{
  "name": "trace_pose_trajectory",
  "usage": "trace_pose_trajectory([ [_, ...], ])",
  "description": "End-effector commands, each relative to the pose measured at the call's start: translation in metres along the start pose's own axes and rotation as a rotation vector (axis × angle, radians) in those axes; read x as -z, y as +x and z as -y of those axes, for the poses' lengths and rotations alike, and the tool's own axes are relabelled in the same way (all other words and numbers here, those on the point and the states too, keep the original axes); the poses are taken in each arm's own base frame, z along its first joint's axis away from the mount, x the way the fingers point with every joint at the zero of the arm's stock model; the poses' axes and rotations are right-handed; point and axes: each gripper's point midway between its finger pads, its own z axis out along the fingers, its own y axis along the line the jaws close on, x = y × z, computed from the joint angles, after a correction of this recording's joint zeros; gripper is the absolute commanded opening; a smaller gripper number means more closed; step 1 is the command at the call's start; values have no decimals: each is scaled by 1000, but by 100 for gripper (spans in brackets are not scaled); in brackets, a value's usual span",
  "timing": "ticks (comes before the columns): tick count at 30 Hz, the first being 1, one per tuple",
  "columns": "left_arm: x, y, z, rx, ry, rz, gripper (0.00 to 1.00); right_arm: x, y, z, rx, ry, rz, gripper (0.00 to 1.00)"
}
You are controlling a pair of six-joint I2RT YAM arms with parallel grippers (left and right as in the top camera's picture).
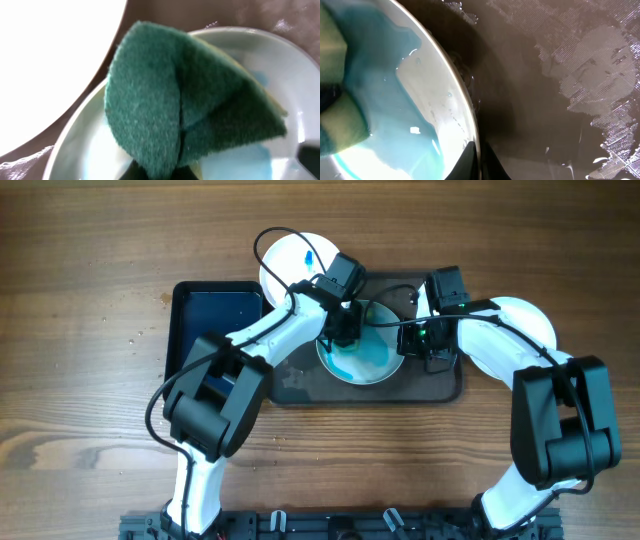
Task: Clean dirty plates on tray and stack at the side
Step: 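Hold plate with right gripper and keep scrubbing with left sponge, then carry scrubbed plate with right gripper onto plate stack at right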
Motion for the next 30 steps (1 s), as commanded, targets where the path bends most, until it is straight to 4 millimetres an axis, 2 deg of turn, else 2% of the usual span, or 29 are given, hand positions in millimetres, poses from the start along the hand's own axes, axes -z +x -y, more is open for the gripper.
trace_pose_trajectory([
  [1,-26,71,-29,59,-70,-265,4,-6,5,0,-10,-4,-28,4],
  [3,-20,92,-2,77,68,-373,4,-6,5,0,-10,-4,-28,4],
  [6,-11,102,32,45,252,-436,4,-6,5,0,-10,-4,-28,4],
  [8,-12,99,45,23,295,-418,4,-6,5,0,-10,-4,-29,4],
  [11,-17,83,54,-10,322,-338,4,-6,6,-1,-10,-12,-33,4],
  [12,-20,75,52,-19,308,-300,4,-6,6,-1,-10,-15,-34,4],
  [14,-29,55,34,22,198,-207,4,-5,7,-4,-10,-29,-37,4],
  [16,-34,36,8,65,70,-120,4,-5,7,-4,-10,-29,-37,4],
  [17,-35,24,-16,103,-44,-60,4,-5,7,-4,-10,-29,-37,5],
  [19,-30,17,-32,116,-108,-31,4,-5,7,-4,-10,-29,-37,4],
  [21,-13,11,-37,135,-120,-39,4,-5,7,-4,-12,-29,-37,4],
  [23,16,-2,-38,154,-115,-20,4,-5,7,-4,-32,-28,-37,4],
  [26,65,-20,-31,161,-78,36,4,-4,6,-5,-31,-33,-35,4],
  [27,86,-27,-28,161,-61,69,4,-3,6,-6,-29,-38,-32,4],
  [28,110,-32,-27,153,-46,107,4,2,4,-10,-24,-54,-21,4],
  [30,142,-37,-28,152,-29,161,4,16,-3,-16,-12,-68,22,4],
])
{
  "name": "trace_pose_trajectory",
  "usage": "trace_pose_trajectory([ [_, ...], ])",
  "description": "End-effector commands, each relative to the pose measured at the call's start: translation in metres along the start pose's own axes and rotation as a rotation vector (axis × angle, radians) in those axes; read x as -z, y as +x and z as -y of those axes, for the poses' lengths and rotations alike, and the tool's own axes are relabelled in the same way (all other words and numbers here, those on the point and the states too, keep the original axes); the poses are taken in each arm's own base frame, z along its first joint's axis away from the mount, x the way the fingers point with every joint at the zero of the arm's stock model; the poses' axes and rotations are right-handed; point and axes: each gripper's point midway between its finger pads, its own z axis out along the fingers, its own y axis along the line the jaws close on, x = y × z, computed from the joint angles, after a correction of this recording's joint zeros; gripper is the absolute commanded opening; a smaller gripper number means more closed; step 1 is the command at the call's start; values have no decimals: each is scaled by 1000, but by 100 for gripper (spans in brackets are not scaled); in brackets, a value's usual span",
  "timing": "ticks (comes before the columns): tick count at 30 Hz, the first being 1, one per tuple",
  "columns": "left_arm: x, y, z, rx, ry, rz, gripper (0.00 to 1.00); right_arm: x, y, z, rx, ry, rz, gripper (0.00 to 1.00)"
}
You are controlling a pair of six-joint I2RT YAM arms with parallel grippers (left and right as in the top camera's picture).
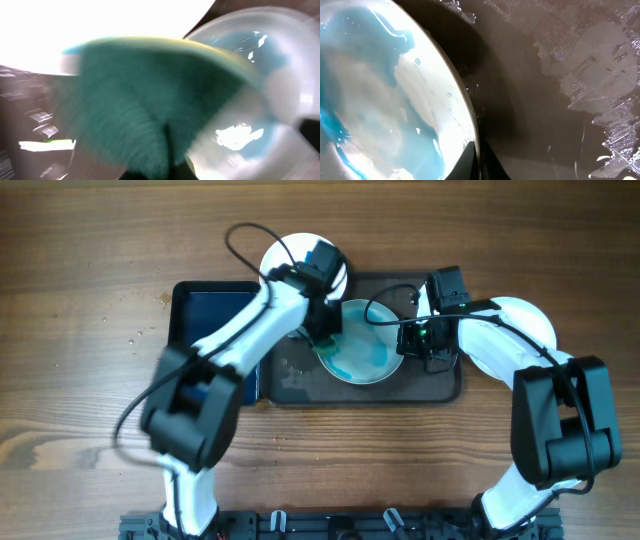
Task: Clean dirty plates on tray and stack at the side
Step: 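Carry scrubbed plate with right gripper onto plate stack at right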
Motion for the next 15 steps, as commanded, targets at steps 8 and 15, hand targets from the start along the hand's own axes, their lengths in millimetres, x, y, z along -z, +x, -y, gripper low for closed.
trace_pose_trajectory([
  [8,110,-42,-19,57,49,240,4,125,-29,14,25,224,353,4],
  [15,110,-43,-19,58,52,246,4,206,-27,41,7,493,593,4],
])
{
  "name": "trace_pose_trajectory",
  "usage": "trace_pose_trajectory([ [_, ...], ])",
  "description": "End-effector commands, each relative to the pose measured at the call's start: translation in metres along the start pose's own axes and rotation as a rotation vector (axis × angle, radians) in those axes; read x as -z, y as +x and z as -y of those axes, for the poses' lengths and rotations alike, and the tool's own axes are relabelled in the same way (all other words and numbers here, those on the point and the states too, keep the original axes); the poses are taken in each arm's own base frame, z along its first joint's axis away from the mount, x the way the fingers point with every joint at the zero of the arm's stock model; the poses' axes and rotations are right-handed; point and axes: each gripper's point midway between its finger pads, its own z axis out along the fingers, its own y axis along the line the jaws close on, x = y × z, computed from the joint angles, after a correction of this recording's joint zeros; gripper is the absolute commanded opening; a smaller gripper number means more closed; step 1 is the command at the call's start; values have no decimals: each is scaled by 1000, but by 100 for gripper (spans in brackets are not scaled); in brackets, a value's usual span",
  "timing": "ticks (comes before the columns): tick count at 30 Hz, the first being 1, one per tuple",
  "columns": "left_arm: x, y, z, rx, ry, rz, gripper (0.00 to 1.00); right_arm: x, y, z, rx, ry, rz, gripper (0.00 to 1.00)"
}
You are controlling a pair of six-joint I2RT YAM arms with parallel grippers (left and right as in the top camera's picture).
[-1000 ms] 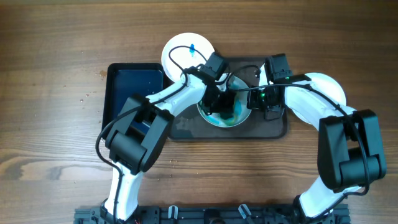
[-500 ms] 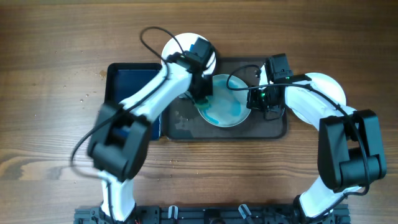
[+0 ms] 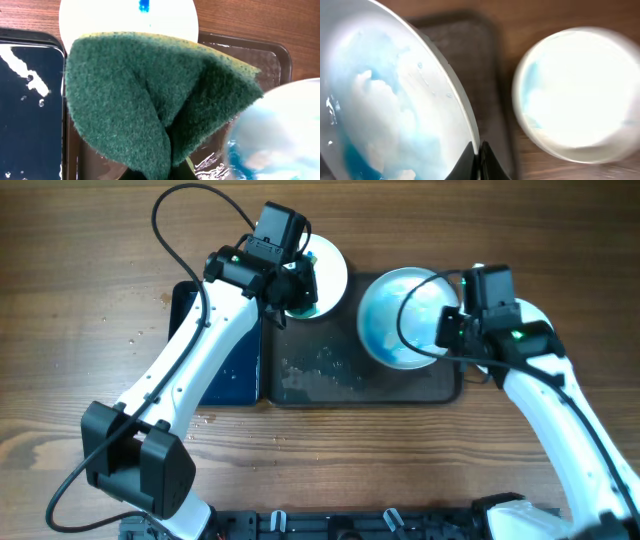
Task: Clean dirty plates on tray and stack at the side
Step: 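Carry scrubbed plate with right gripper onto plate stack at right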
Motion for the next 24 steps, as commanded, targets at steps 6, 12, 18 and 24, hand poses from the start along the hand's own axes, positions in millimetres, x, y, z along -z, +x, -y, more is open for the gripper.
trace_pose_trajectory([
  [6,-4,-2,-3,-5,-13,1,4,84,-43,31,204,402,359,4],
  [12,-4,-2,-3,-5,-13,1,4,151,-62,8,455,742,580,4],
  [18,-4,-2,-3,-5,-13,1,4,191,-77,-14,503,834,667,4],
  [24,-4,-2,-3,-5,-13,1,4,201,-84,-19,470,823,700,4],
])
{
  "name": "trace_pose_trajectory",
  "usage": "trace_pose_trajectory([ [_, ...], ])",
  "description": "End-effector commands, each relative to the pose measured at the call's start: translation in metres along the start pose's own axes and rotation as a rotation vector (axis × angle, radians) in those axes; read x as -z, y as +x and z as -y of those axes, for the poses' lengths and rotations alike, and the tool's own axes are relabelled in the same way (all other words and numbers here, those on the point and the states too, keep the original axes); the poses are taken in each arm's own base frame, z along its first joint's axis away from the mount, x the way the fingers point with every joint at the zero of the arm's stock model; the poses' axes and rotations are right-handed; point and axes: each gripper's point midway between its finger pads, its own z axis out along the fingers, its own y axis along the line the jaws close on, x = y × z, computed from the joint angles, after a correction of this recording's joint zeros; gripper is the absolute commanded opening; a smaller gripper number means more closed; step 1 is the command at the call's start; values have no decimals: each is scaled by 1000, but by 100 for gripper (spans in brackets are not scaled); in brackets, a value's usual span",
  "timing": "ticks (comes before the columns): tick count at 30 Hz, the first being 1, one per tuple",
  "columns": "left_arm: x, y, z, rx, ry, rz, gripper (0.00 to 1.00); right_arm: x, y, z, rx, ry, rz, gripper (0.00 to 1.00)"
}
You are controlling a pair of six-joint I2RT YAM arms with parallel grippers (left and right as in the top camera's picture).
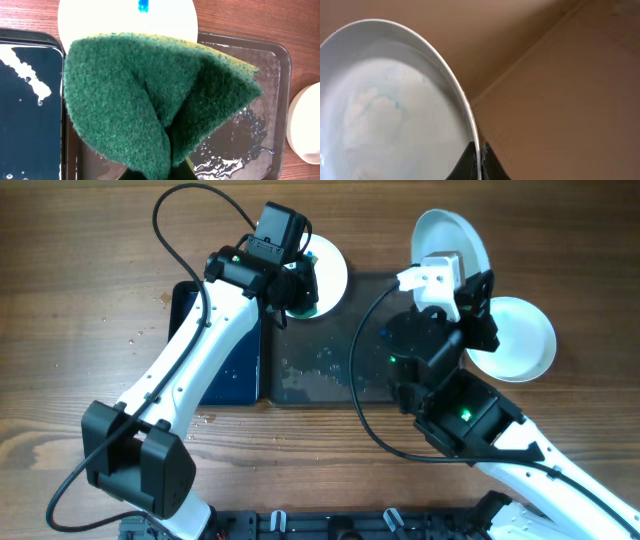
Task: Clean dirty plates on tray and stack at the side
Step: 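Carry scrubbed plate with right gripper onto plate stack at right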
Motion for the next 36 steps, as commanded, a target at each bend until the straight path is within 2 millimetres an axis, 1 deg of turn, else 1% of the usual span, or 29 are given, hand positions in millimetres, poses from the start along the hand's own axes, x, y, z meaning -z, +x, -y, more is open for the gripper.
trace_pose_trajectory([
  [1,-4,-1,-4,-4,-14,0,4,2,-1,14,18,48,-20,4],
  [3,-4,-1,-4,-4,-14,0,4,2,0,13,-65,48,-18,4],
  [5,-4,-1,-4,-4,-14,0,4,1,6,6,-75,34,-16,4],
  [7,-4,-1,-4,-4,-15,-2,4,0,20,-17,-43,-42,-11,4],
  [9,-4,0,-4,-4,-16,-4,4,0,45,-54,-18,-211,-39,4],
  [10,-4,0,-5,-4,-18,-6,4,0,60,-69,-40,-286,-77,4],
  [11,-4,1,-5,-4,-19,-9,4,-1,78,-84,-91,-370,-147,5],
  [12,-4,1,-5,-4,-20,-10,4,-3,96,-95,-175,-434,-239,4],
  [13,-4,2,-5,-4,-21,-12,4,-7,109,-103,-270,-489,-329,4],
  [14,-4,2,-5,-4,-21,-13,4,-8,116,-114,-343,-581,-403,4],
  [16,-4,2,-5,-4,-21,-13,4,-12,118,-130,-458,-754,-487,4],
  [17,-4,2,-5,-3,-21,-13,4,-19,118,-133,-559,-875,-541,4],
  [18,-4,2,-6,-4,-21,-13,4,-22,118,-133,-600,-938,-558,4],
  [20,-4,2,-5,-3,-21,-13,4,-34,124,-125,-687,-1011,-595,4],
  [21,-4,2,-5,-5,-21,-14,4,-44,133,-116,-753,-1021,-631,4],
  [23,-4,2,-5,-5,-21,-14,4,-66,158,-96,-854,-968,-703,4],
  [24,-4,2,-5,-5,-21,-14,4,-79,177,-84,-894,-904,-747,4],
  [25,-4,2,-5,-4,-21,-13,4,-86,189,-77,-906,-868,-770,4],
  [27,-4,2,-5,-5,-20,-14,4,-105,226,-59,-937,-735,-849,4],
  [29,-4,2,-5,-5,-20,-14,4,-118,257,-49,-950,-631,-918,4],
  [30,-4,2,-5,-5,-20,-14,4,-122,268,-46,-952,-596,-945,4],
  [31,-4,3,-4,-7,-20,-14,4,-128,288,-44,-953,-546,-994,5],
  [32,-4,3,-4,-7,-20,-15,4,-131,302,-45,-954,-517,-1031,4],
  [33,-4,3,-4,-8,-19,-15,4,-135,318,-49,-961,-501,-1075,4],
  [36,-4,3,-3,-8,-19,-16,4,-140,353,-64,-948,-471,-1178,4],
])
